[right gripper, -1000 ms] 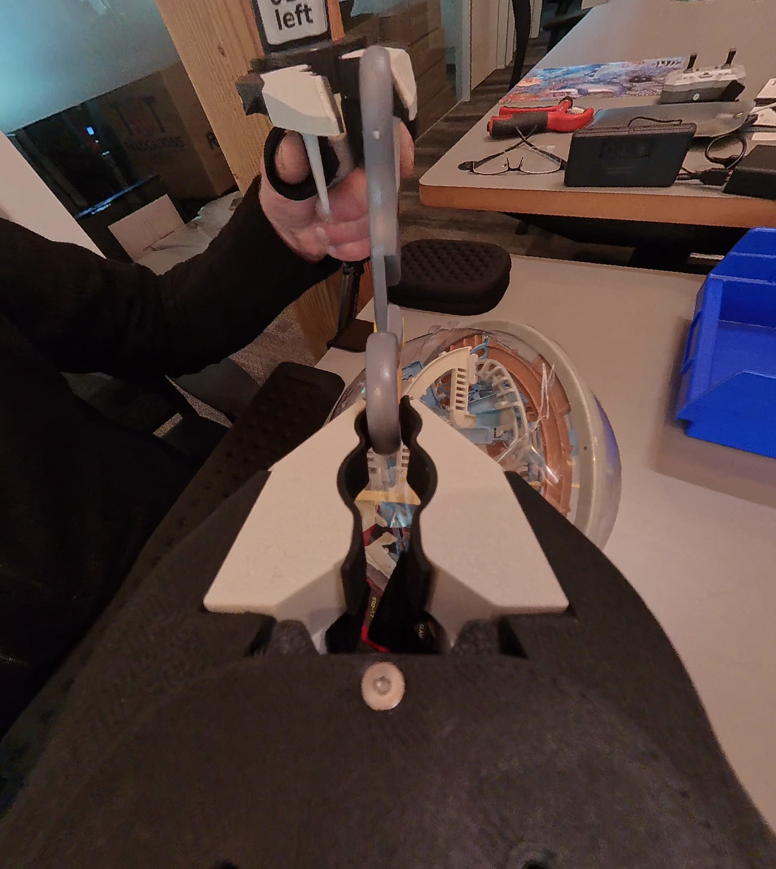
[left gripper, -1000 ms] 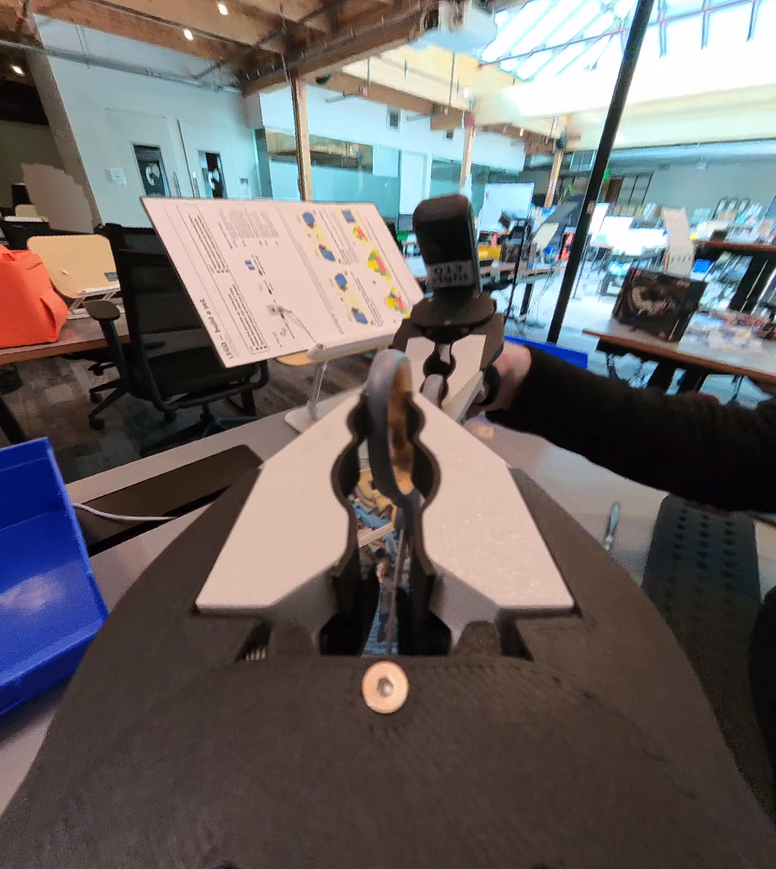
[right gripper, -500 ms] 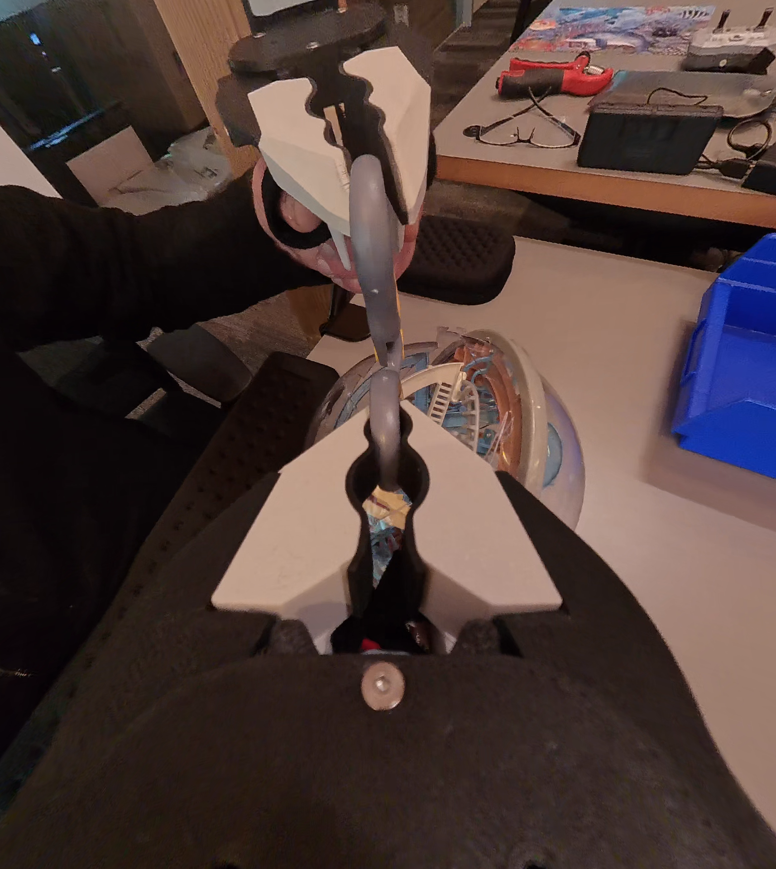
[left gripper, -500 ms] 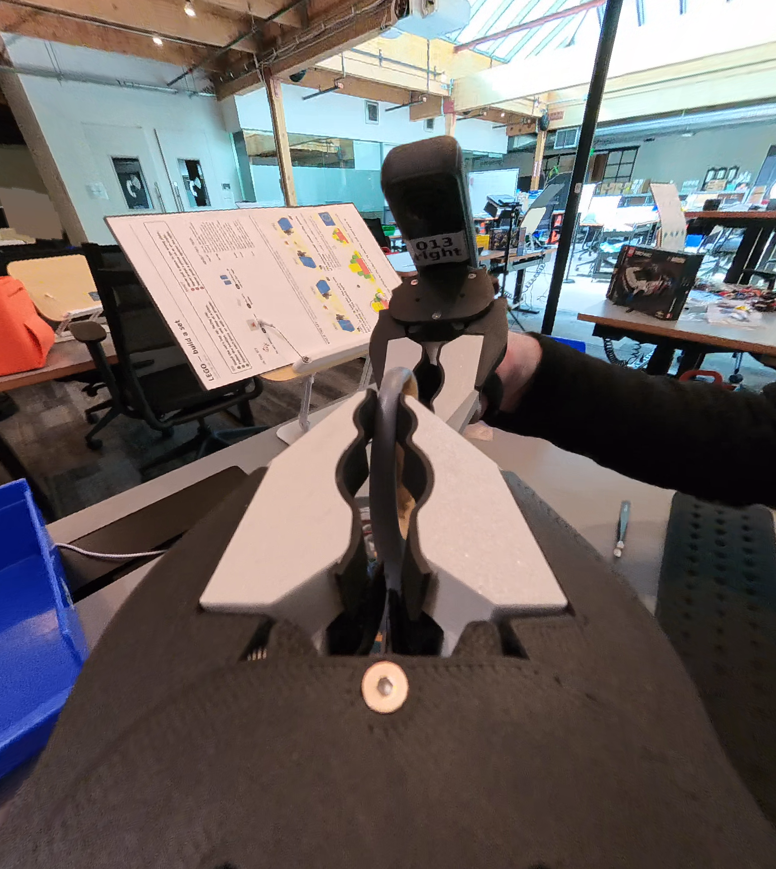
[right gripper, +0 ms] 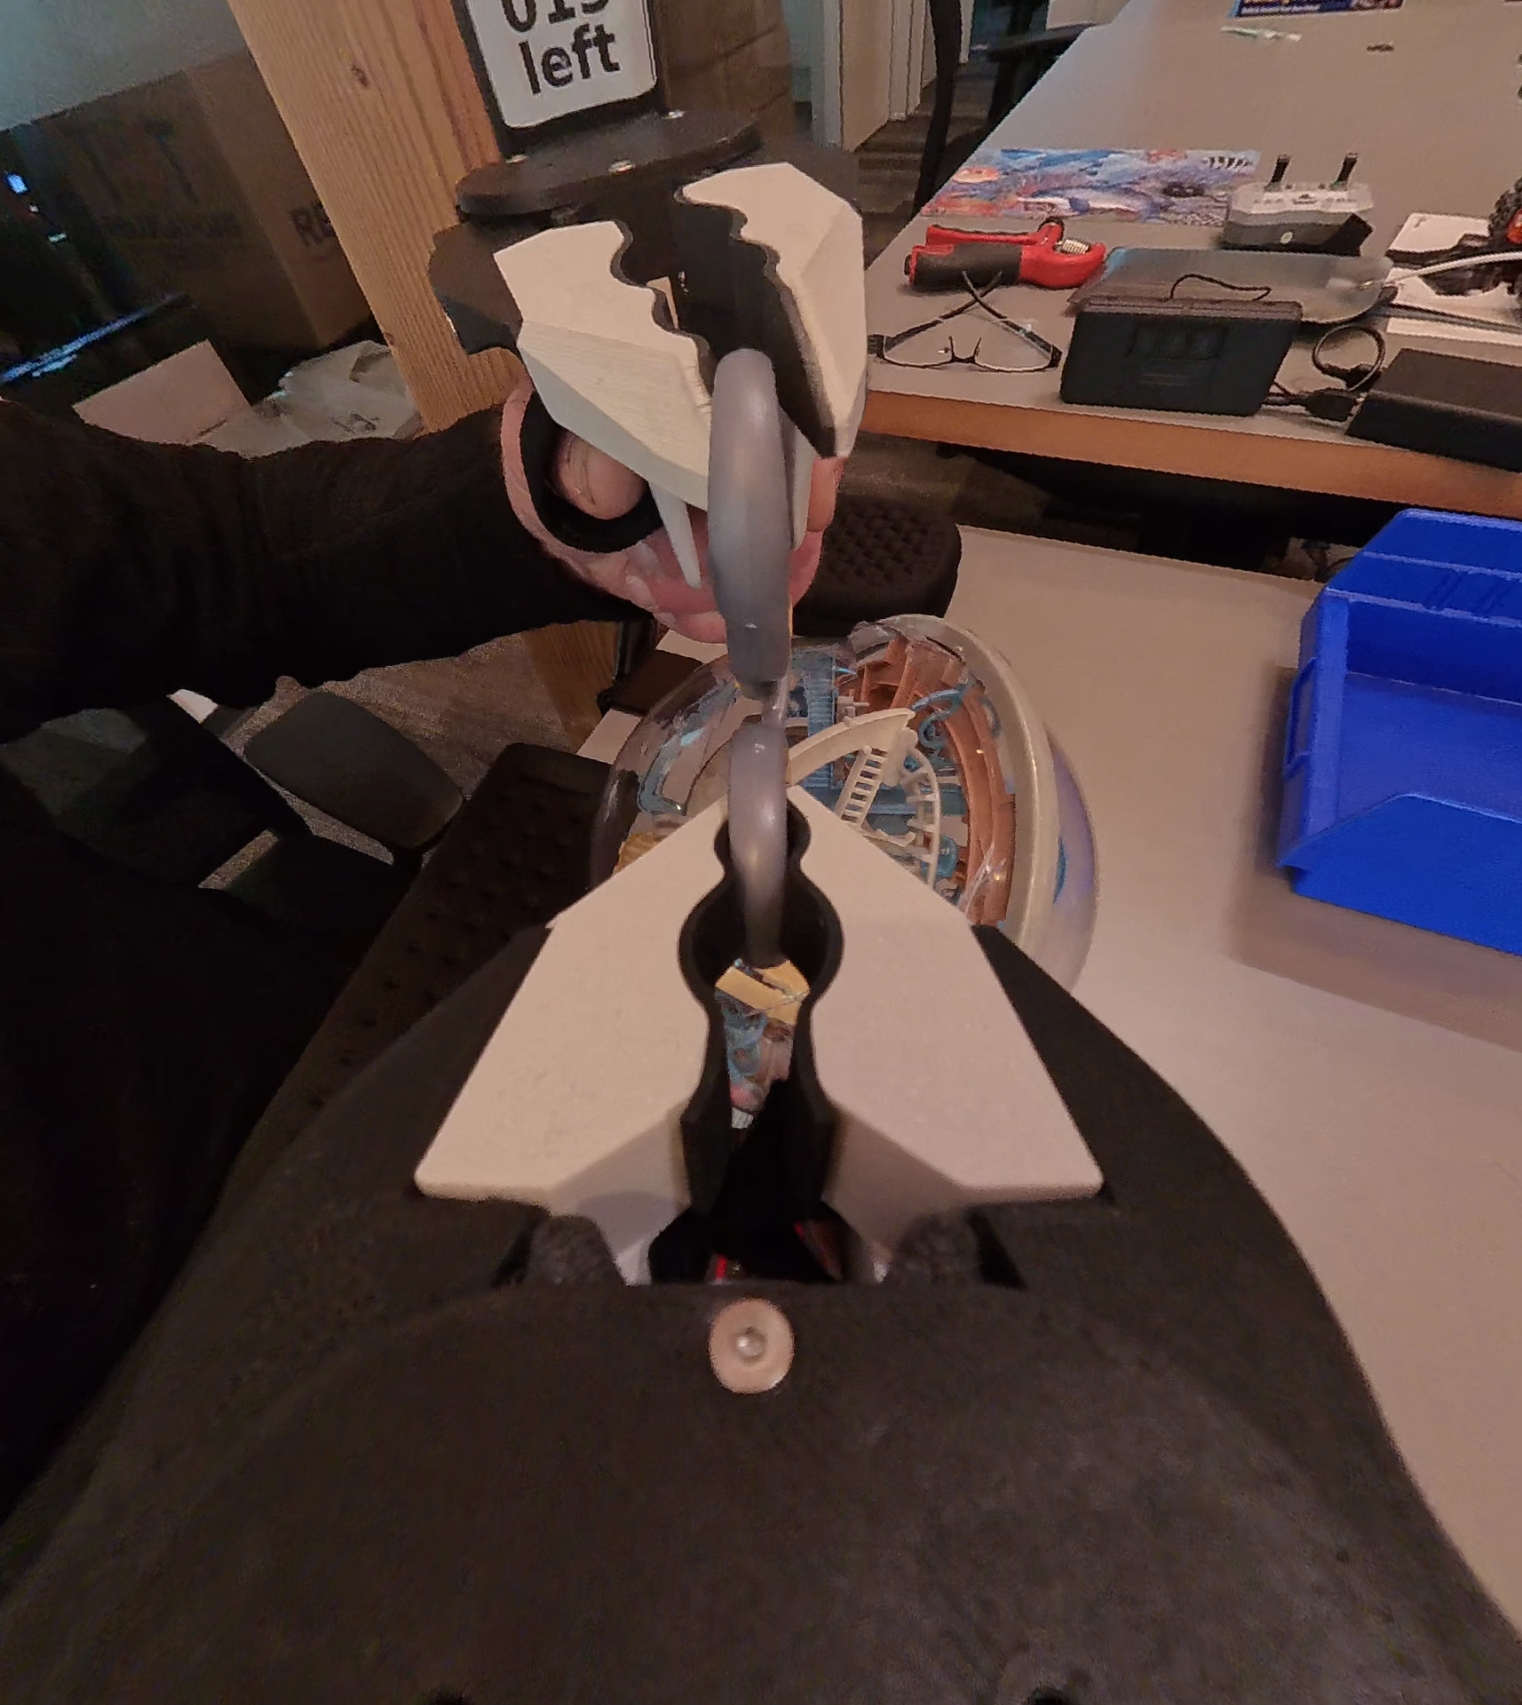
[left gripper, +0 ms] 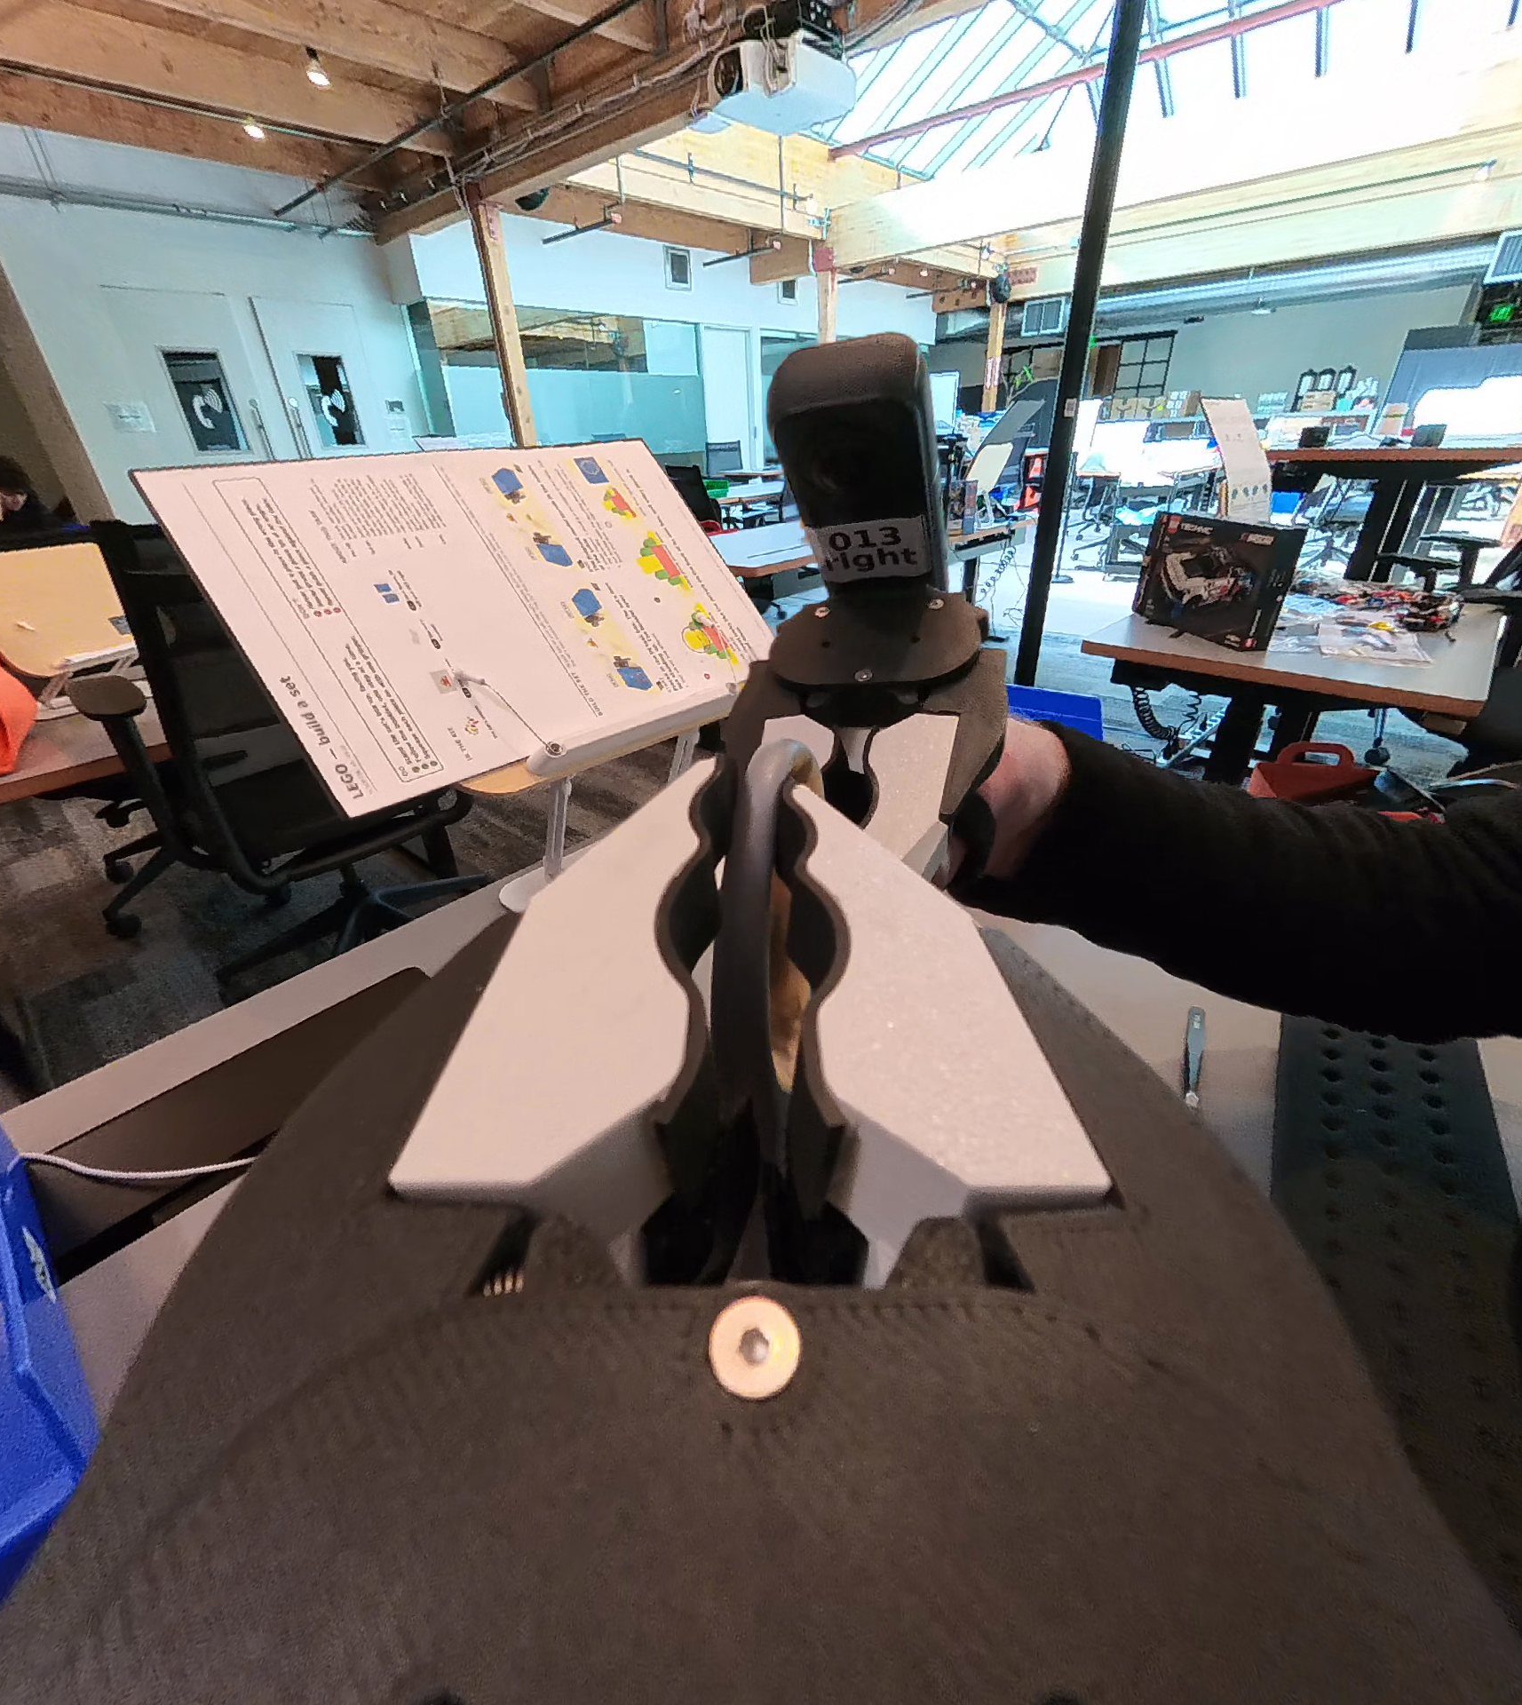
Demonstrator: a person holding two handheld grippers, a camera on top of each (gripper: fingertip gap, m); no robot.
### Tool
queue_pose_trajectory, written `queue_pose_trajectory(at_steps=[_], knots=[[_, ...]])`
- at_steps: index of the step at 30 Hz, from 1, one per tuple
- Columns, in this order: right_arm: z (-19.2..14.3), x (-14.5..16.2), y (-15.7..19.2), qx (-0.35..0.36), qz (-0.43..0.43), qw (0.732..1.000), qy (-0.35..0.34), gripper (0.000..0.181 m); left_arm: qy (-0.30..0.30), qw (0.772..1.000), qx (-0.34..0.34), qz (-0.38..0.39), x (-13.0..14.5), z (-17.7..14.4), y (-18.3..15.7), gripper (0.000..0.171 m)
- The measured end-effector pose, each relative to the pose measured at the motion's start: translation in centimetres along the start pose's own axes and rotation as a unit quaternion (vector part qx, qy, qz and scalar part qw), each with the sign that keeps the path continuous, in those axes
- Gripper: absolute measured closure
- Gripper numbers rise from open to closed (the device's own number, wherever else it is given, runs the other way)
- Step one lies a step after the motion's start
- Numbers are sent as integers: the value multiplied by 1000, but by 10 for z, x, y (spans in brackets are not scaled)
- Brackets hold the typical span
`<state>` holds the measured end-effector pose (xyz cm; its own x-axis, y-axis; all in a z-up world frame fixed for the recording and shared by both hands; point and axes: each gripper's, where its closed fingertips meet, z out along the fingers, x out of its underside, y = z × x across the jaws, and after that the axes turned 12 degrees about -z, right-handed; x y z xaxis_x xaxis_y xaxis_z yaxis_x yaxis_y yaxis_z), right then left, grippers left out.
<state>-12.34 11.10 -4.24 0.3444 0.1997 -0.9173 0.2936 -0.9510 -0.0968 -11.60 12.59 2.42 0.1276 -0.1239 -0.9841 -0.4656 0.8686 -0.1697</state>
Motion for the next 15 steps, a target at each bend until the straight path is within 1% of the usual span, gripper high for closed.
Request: queue_pose_trajectory(at_steps=[4, 8, 11, 13, 15], knots=[[0, 0, 2, 12, 2, 1000, 2, 181, 3, 1000, -1, 10, 2, 2, -2, 166], [-2, -3, 5, 20, -1, 1000, 24, 181, 14, 999, -3, 31, 1, 5, -7, 166], [-3, -6, 5, 28, -6, 999, 44, 181, 22, 998, -15, 53, -2, 8, -6, 166], [-1, -4, 6, 32, -7, 998, 60, 181, 39, 996, -30, 71, 1, 11, -3, 165], [-1, -1, 8, 34, -10, 997, 64, 181, 47, 996, -22, 74, 2, 13, -5, 165]])
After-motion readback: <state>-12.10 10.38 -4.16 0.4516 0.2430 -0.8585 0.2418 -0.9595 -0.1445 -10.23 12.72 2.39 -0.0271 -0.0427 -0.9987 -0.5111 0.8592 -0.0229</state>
